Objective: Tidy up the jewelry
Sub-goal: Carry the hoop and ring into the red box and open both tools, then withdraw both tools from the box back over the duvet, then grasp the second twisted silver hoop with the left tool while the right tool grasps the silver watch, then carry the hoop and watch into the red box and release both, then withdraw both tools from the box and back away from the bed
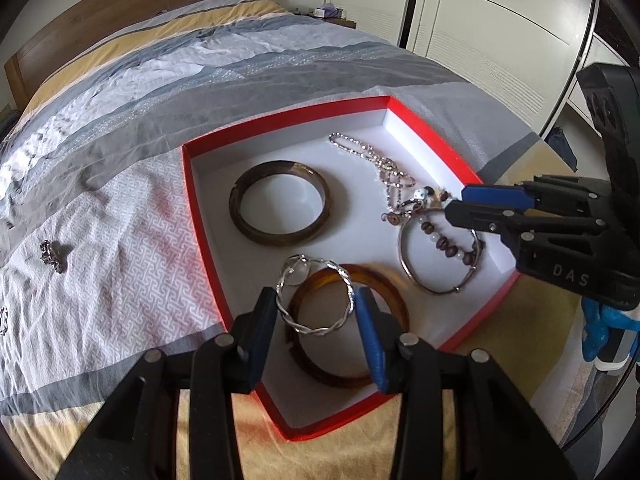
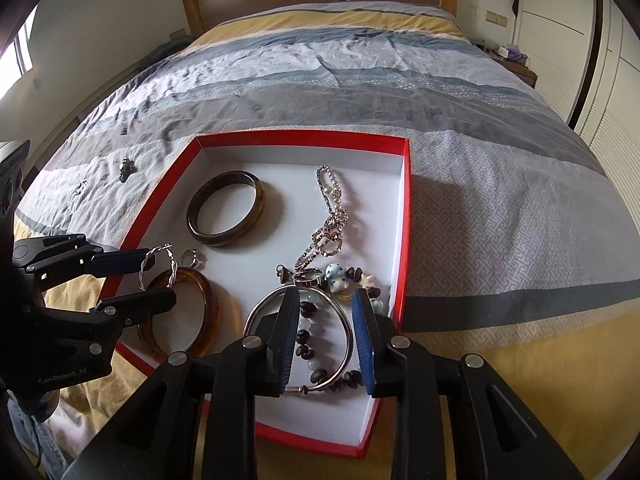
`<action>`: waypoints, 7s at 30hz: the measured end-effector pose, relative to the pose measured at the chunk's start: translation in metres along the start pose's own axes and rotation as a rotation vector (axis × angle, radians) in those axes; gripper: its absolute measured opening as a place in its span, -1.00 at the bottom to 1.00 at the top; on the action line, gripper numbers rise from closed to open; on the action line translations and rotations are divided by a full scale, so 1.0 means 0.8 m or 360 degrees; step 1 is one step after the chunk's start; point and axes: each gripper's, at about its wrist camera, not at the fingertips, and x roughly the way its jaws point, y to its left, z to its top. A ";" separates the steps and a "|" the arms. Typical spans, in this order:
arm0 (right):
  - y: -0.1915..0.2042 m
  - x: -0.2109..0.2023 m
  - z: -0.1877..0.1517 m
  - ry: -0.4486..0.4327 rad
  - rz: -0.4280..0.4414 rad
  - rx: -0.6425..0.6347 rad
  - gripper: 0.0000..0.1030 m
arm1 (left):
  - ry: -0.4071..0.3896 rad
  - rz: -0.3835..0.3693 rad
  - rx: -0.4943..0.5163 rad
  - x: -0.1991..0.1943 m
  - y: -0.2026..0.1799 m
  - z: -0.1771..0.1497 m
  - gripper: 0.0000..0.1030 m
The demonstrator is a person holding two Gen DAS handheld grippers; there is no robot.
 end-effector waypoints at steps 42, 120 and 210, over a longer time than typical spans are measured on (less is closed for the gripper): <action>0.177 -0.376 -0.119 -0.0552 0.0097 0.0077 -0.10 | -0.0484 0.0654 -0.0506 -0.446 0.090 -0.242 -0.21; 0.336 0.008 0.124 -0.0171 0.0542 -0.0173 -0.70 | -0.0276 0.0517 -0.0627 -0.170 0.320 -0.093 -0.28; 0.158 -0.239 -0.086 -0.0238 0.0112 0.0077 -0.04 | -0.0195 0.0481 -0.0281 -0.276 0.022 -0.142 -0.24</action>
